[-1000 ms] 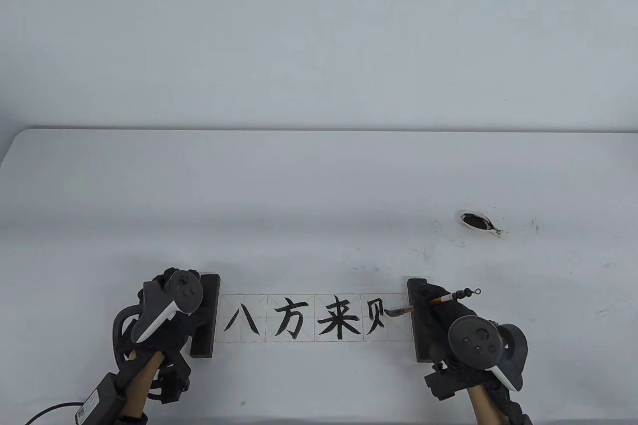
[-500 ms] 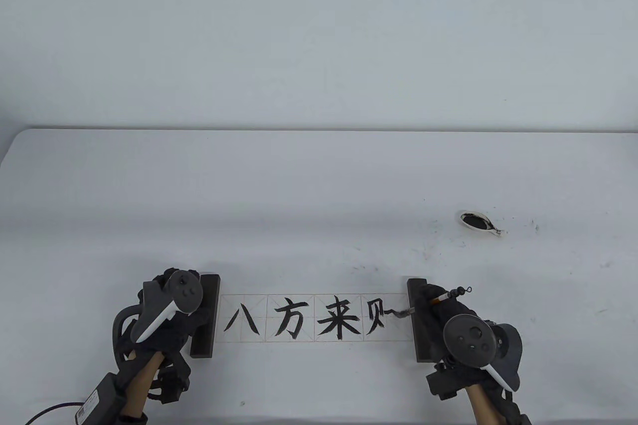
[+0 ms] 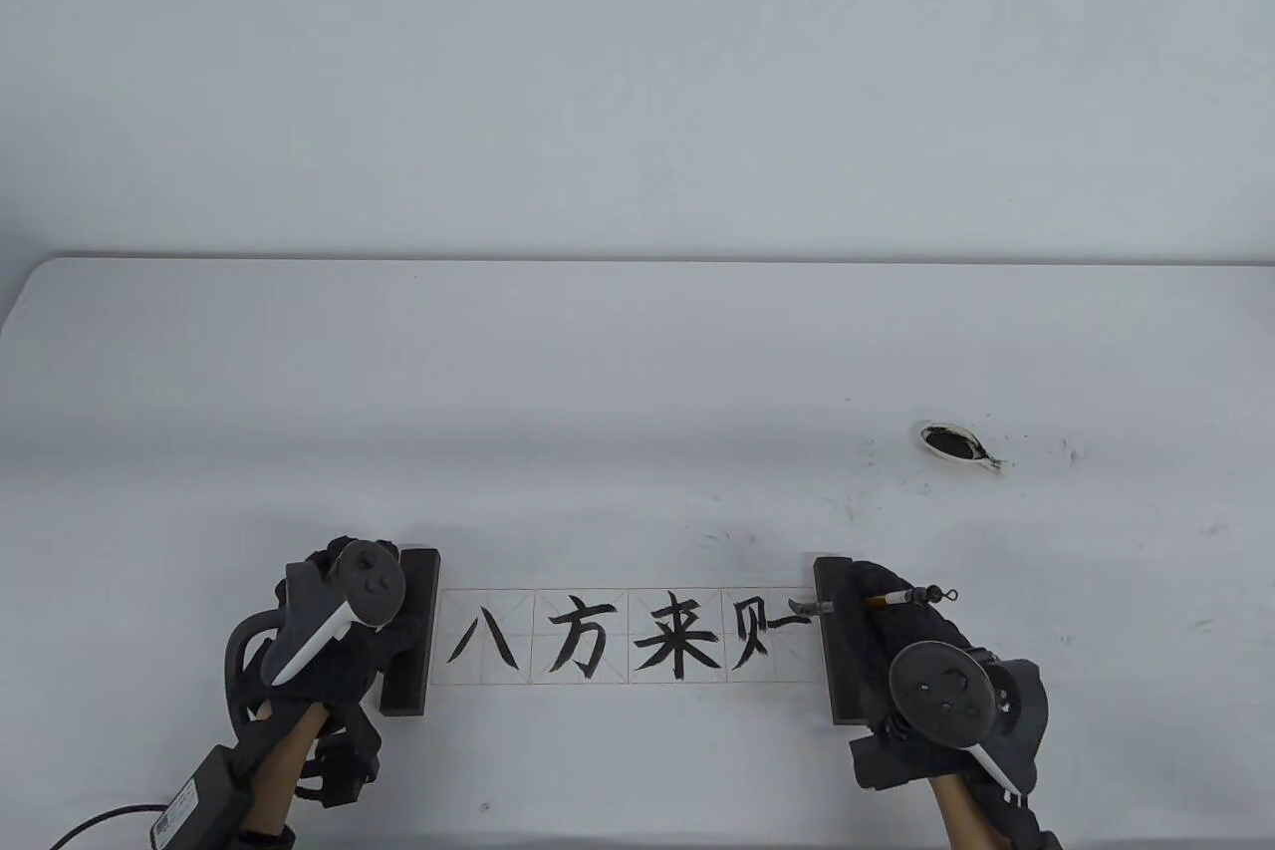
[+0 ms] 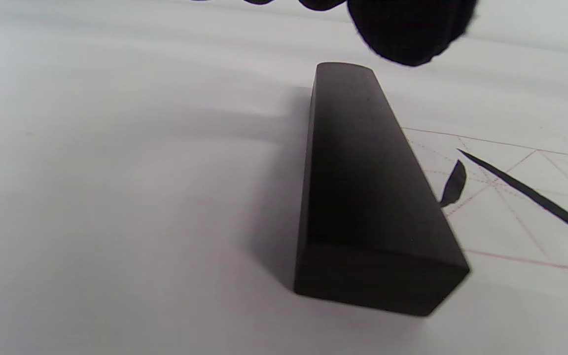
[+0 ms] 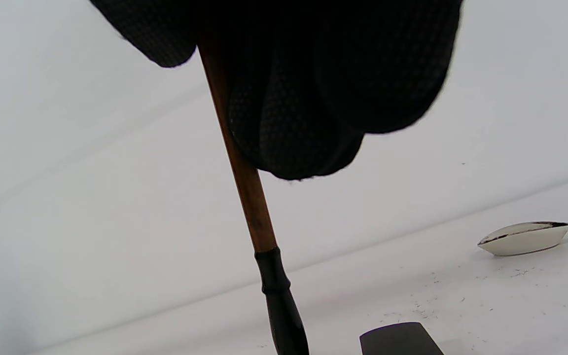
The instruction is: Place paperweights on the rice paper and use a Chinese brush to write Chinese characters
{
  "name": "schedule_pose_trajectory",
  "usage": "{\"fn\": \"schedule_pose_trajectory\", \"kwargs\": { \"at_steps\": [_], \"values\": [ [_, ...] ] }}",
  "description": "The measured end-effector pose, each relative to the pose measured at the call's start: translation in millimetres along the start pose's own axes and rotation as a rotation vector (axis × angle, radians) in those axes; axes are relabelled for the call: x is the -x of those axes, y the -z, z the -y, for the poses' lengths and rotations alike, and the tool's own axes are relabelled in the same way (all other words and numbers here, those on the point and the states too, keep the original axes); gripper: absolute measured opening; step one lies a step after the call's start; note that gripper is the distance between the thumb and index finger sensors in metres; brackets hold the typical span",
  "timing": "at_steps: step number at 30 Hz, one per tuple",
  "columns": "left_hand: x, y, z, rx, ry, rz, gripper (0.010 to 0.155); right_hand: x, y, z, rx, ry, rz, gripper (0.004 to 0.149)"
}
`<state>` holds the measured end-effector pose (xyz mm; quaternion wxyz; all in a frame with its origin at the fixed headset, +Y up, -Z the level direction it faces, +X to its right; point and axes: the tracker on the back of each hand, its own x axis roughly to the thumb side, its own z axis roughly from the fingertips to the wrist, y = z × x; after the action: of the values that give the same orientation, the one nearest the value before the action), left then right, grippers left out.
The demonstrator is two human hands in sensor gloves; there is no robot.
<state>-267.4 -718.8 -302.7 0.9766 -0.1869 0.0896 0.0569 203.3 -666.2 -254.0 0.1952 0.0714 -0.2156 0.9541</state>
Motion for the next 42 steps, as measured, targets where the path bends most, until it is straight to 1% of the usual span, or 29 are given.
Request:
{"fn": "schedule_pose_trajectory", "kwargs": {
  "at_steps": [7, 11, 16, 26, 31, 35, 38, 42],
  "values": [
    [0.2, -0.2, 0.0, 0.005, 0.000, -0.001, 0.084, -1.9, 0.2, -7.5, -0.026, -0.025, 0.010, 0.045],
    [0.2, -0.2, 0.1, 0.005, 0.000, -0.001, 0.084, -2.3, 0.4, -7.9, -0.031, -0.029, 0.008, 0.045],
    [0.2, -0.2, 0.1, 0.005, 0.000, -0.001, 0.084, -3.1, 0.8, -10.7, -0.069, -0.042, 0.002, 0.045],
    [0.2, -0.3, 0.4, 0.011, 0.000, -0.004, 0.083, -2.9, 0.9, -0.3, -0.083, -0.025, 0.008, 0.040],
    [-0.1, 0.1, 0.5, 0.012, 0.000, -0.005, 0.083, -4.5, 0.8, 2.6, -0.118, -0.019, 0.028, 0.038],
    [-0.1, 0.3, 0.6, 0.013, 0.001, -0.005, 0.083, -5.1, 0.6, 2.2, -0.154, 0.020, 0.048, 0.038],
    [0.0, 0.4, 0.7, 0.014, 0.001, -0.005, 0.083, -5.4, 0.4, 1.4, -0.156, 0.016, 0.048, 0.039],
    [0.4, 0.4, 0.6, 0.013, 0.000, -0.006, 0.083, -3.7, -0.4, 3.5, -0.094, 0.097, 0.048, 0.041]
  ]
}}
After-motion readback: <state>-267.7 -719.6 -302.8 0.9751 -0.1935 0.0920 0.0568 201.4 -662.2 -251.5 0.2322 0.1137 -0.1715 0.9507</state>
